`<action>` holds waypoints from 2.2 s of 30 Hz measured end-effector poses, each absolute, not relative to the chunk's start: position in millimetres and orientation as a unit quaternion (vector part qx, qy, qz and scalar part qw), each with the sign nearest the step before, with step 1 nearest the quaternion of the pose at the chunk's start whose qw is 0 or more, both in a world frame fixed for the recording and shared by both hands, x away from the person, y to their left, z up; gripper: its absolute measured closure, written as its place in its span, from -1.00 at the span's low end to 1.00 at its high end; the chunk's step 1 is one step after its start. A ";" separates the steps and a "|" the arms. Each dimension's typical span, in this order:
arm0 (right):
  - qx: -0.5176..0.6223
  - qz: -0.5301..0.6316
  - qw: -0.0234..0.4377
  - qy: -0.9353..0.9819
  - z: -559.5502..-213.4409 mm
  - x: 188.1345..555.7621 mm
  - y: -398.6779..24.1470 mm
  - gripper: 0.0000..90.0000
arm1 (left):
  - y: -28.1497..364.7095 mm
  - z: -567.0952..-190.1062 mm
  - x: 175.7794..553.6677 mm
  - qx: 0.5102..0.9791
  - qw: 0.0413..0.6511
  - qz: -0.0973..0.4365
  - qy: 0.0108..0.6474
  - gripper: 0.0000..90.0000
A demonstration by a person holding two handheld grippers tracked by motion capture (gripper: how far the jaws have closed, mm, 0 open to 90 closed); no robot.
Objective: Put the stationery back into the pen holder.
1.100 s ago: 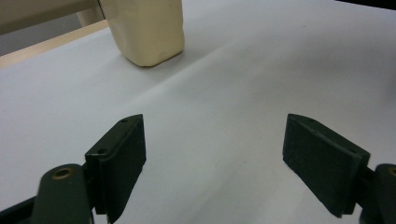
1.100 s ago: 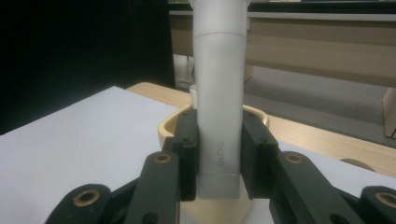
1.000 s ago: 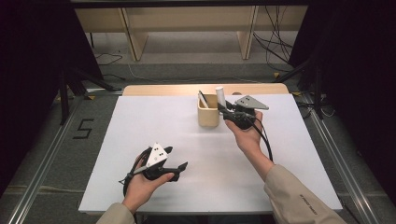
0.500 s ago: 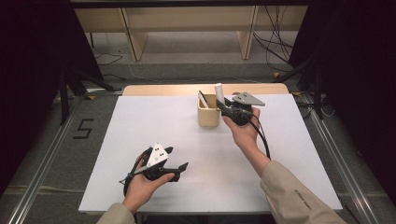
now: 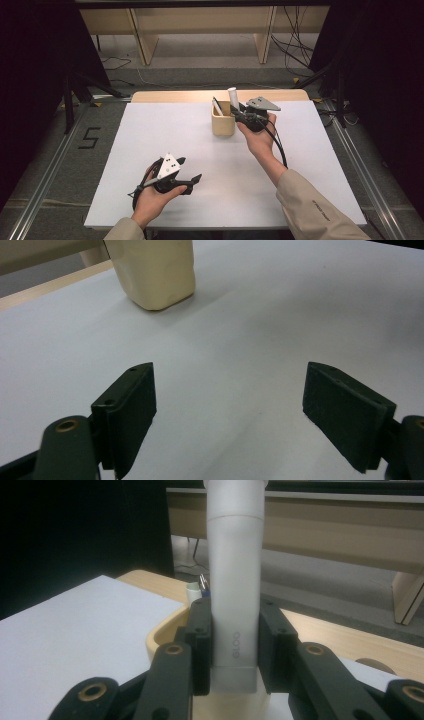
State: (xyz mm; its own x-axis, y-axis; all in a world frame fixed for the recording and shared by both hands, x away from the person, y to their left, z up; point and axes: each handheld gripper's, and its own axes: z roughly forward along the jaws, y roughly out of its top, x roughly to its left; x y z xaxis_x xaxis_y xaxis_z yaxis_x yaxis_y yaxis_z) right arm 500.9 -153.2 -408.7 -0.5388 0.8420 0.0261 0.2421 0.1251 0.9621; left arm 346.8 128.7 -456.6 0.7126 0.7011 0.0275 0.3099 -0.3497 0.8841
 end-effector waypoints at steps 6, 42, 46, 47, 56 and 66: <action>0.389 0.532 0.282 0.697 -407.7 503.3 -151.4 0.59 | 128.9 -456.9 347.1 0.796 0.472 0.206 0.319 -0.53; 0.397 0.520 0.287 0.700 -409.2 519.2 -145.1 0.59 | 128.9 -456.9 347.2 0.796 0.472 0.205 0.319 -0.53; 0.400 0.519 0.286 0.699 -409.2 519.8 -144.4 0.59 | 129.0 -456.9 347.2 0.796 0.472 0.205 0.319 -0.53; 0.399 0.519 0.287 0.700 -409.2 520.2 -144.3 0.59 | 129.0 -456.9 347.2 0.796 0.472 0.205 0.319 -0.53; 0.400 0.517 0.286 0.700 -408.2 520.8 -141.7 0.59 | 128.7 -456.8 347.3 0.796 0.472 0.205 0.318 -0.53; 0.401 0.514 0.287 0.702 -407.5 524.0 -137.9 0.59 | 128.8 -457.0 347.3 0.797 0.472 0.204 0.318 -0.53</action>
State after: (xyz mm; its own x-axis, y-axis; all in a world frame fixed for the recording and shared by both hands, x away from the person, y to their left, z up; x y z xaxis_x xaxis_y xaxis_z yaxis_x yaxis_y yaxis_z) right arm 524.0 -137.9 -407.5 -0.5134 0.8581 0.0091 0.2687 0.1506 0.9514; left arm 347.3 128.8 -457.0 0.7145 0.6992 0.0243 0.3147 -0.3523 0.8814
